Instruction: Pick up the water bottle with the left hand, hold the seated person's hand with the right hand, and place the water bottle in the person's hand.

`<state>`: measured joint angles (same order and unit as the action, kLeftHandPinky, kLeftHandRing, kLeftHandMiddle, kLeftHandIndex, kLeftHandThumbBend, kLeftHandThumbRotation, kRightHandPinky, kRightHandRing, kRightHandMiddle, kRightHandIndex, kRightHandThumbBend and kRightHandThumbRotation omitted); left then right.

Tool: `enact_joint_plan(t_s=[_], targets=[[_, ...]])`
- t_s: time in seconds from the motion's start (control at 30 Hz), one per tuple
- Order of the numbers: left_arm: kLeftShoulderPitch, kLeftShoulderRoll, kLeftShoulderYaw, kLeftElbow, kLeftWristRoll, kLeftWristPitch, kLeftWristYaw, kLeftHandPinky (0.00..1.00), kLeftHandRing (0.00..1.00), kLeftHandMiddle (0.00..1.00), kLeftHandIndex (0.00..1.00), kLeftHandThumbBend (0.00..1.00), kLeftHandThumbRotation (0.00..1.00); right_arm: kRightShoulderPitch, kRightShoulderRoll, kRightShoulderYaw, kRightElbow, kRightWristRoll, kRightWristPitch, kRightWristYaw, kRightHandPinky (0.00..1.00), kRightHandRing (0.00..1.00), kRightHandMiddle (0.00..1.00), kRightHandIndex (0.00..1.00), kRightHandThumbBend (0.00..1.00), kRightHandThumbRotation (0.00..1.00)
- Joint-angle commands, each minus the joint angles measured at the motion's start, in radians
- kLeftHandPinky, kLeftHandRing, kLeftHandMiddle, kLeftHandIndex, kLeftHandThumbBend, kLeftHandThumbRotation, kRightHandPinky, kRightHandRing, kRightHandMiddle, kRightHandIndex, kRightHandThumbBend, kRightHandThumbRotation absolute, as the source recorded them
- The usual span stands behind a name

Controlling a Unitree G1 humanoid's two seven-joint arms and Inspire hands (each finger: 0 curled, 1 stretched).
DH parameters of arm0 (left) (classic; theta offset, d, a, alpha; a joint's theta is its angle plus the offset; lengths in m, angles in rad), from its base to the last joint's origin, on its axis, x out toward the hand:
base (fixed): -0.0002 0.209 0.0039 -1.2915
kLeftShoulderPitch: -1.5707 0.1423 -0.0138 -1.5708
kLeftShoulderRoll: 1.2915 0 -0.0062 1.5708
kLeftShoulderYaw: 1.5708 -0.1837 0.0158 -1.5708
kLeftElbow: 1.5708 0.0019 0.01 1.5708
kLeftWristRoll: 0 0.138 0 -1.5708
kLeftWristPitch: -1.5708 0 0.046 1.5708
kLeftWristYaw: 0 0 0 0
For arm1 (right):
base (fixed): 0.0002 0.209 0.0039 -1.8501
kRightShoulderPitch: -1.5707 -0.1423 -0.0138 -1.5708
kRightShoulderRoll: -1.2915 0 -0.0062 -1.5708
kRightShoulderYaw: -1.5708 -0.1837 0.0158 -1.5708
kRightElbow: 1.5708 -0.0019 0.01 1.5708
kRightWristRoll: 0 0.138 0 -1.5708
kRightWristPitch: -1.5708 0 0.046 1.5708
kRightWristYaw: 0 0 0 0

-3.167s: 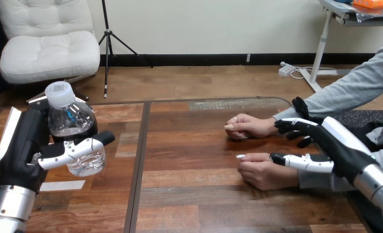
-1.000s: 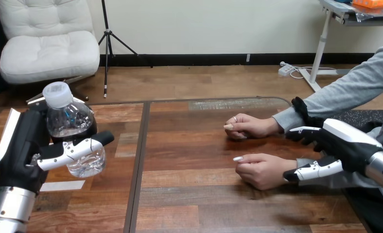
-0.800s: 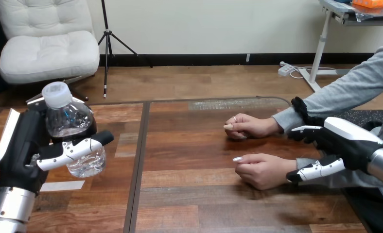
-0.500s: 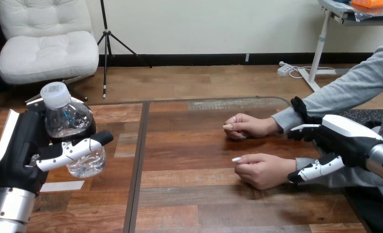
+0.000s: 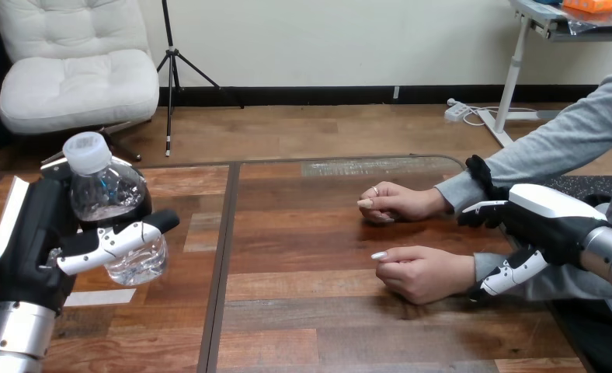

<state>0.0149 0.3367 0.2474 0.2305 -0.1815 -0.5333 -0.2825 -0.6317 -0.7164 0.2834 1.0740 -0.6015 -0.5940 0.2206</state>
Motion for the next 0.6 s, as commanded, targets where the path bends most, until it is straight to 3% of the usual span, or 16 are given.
enact_joint_plan(t_s=[0.0, 0.23, 0.57], targets=[[-0.031, 0.0, 0.006, -0.064, 0.006, 0.0, 0.015, 0.27, 0.34, 0.38, 0.39, 0.63, 0.0, -0.113, -0.021, 0.01, 0.002, -0.005, 0.006, -0.013, 0.79, 0.85, 0.85, 0.84, 1.0, 0.32], [-0.034, 0.0, 0.005, -0.056, -0.003, -0.009, 0.008, 0.28, 0.34, 0.38, 0.39, 0.62, 0.0, -0.128, -0.021, 0.027, 0.004, -0.016, 0.011, -0.006, 0.79, 0.85, 0.85, 0.84, 1.0, 0.3], [-0.032, -0.001, 0.004, -0.059, -0.006, -0.009, 0.007, 0.28, 0.34, 0.38, 0.39, 0.63, 0.0, -0.149, -0.019, 0.071, 0.02, -0.068, 0.006, -0.047, 0.81, 0.84, 0.84, 0.84, 1.0, 0.32]])
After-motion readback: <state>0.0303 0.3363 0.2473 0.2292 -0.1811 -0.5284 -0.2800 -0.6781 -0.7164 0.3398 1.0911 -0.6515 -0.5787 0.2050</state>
